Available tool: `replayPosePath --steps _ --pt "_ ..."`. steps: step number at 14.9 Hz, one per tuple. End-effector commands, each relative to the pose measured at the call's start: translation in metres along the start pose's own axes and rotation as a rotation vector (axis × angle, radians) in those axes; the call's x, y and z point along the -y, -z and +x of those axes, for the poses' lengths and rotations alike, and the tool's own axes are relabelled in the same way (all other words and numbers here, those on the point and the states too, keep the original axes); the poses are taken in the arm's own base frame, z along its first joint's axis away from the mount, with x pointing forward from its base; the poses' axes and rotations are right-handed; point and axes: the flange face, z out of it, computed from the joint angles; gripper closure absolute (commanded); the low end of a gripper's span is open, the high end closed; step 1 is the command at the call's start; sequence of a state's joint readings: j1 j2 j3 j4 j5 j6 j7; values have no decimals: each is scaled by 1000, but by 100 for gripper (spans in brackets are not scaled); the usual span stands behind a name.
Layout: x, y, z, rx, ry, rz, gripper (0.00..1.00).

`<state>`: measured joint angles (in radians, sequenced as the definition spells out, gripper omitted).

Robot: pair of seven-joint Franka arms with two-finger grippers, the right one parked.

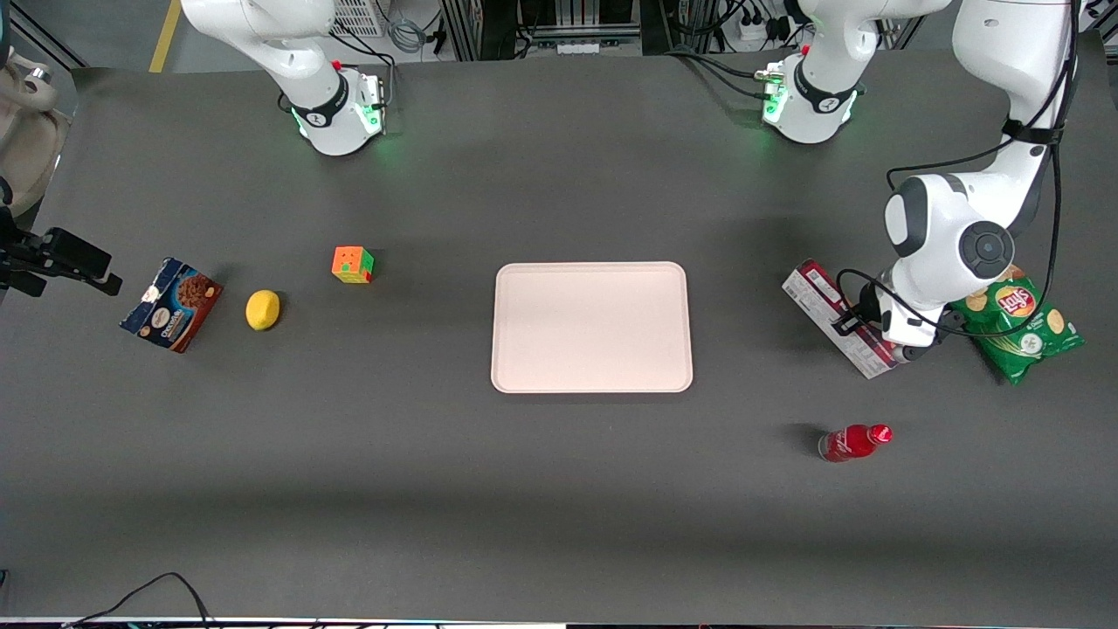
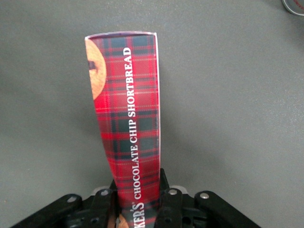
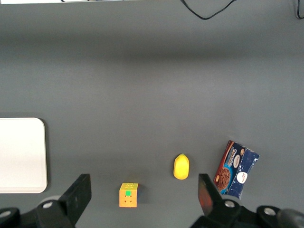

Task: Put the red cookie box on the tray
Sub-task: 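Close the left gripper on the end of the shortbread box, then lift the box upright and carry it over the white tray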

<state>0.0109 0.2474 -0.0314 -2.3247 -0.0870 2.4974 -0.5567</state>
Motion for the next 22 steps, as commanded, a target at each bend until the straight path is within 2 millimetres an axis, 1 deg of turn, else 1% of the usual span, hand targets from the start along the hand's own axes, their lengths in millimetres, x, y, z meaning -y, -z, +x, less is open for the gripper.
replayPosePath --steps 1,3,4,5,6,9,10,12,13,14,15,17,18,20,21,22 --pt "-5 12 -7 19 -18 16 83" --pt "-11 41 -6 35 -45 25 86" --pt "-17 60 -5 43 -93 24 85" --pt "-18 78 -3 42 -157 20 85" --pt "-13 96 -1 31 -236 -1 78" --pt "-22 146 1 -33 -392 -39 79" --pt "-34 166 -3 -43 -463 -43 80" --pt "-67 212 -14 -37 -572 -41 82" --pt "-84 231 -22 -18 -617 -31 82" --pt "-101 243 -32 0 -651 -20 83" --pt "-115 253 -43 2 -673 -18 83" --pt "-145 257 -76 -5 -735 -14 84" --pt "-159 259 -91 -11 -726 -16 84" --pt "-188 248 -120 -7 -707 -10 86" --pt "-202 238 -134 -17 -723 9 88" --pt "-215 228 -142 -35 -723 13 89"
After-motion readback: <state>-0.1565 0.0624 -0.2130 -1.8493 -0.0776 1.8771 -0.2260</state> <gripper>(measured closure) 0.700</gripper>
